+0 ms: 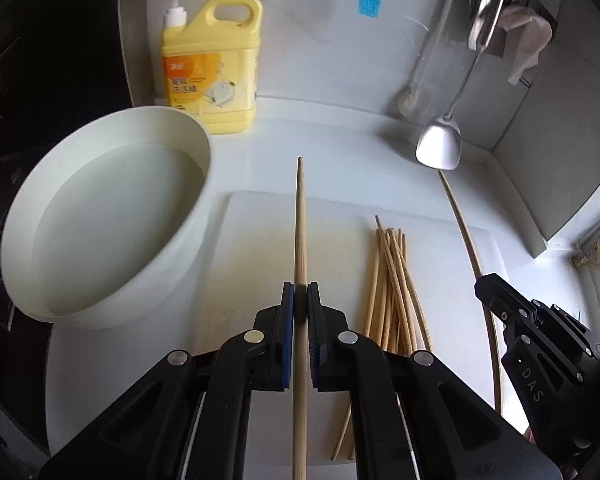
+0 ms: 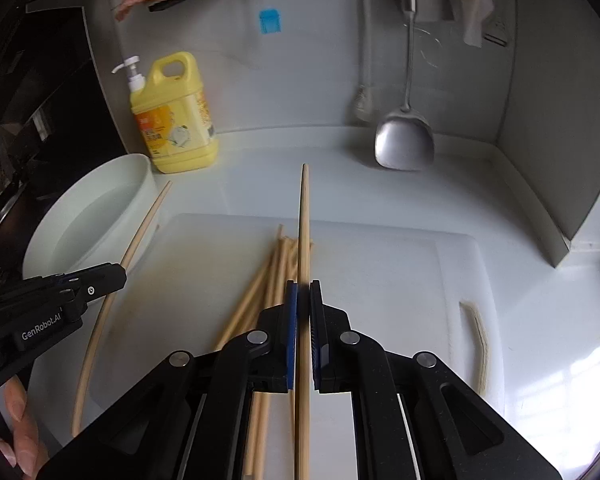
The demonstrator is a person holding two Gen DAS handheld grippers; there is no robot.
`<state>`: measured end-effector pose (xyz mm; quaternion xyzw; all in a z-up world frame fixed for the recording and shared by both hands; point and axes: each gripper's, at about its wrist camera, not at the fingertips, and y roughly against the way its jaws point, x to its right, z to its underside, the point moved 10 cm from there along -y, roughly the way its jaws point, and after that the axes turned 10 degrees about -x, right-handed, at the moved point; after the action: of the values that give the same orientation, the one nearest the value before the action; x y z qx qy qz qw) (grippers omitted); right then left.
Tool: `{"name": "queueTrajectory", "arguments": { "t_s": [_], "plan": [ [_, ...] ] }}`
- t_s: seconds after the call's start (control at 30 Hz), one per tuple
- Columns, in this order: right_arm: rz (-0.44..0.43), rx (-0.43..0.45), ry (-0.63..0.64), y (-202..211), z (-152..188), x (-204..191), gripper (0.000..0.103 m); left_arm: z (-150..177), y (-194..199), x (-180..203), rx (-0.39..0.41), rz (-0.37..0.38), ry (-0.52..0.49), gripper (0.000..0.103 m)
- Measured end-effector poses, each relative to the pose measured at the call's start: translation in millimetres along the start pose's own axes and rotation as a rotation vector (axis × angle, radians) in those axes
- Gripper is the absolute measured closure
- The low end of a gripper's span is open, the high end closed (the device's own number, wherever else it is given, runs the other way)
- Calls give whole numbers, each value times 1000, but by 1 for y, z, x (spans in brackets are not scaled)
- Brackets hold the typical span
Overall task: Organize utensils
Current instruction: 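Carry both held chopsticks over the white water basin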
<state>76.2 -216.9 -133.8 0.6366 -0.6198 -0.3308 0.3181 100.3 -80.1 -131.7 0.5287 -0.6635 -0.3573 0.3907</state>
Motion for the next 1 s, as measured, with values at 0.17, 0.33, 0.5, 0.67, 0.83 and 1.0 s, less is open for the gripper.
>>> {"name": "queueTrajectory", "arguments": {
  "t_s": [0.17, 0.33, 0.5, 0.67, 0.83, 1.0],
  "plan": [
    [-87, 21, 47, 9, -34, -64, 97, -20, 36, -54, 37, -46, 59, 96],
    [-144, 43, 80, -1, -71, -142, 97, -49, 52, -129, 73, -103, 85, 96],
    [-192, 3, 81, -38, -100, -216, 97, -70, 39, -193, 49, -106, 80, 96],
    [-207, -69, 61, -82, -113, -257, 97, -85, 10, -231, 5, -78, 73, 96],
    [-192, -159, 36, -121, -110, -269, 97, -88, -26, -246, -67, -48, 61, 96],
    [-163, -235, 19, -149, -104, -269, 97, -88, -52, -251, -123, -38, 50, 96]
  ]
}}
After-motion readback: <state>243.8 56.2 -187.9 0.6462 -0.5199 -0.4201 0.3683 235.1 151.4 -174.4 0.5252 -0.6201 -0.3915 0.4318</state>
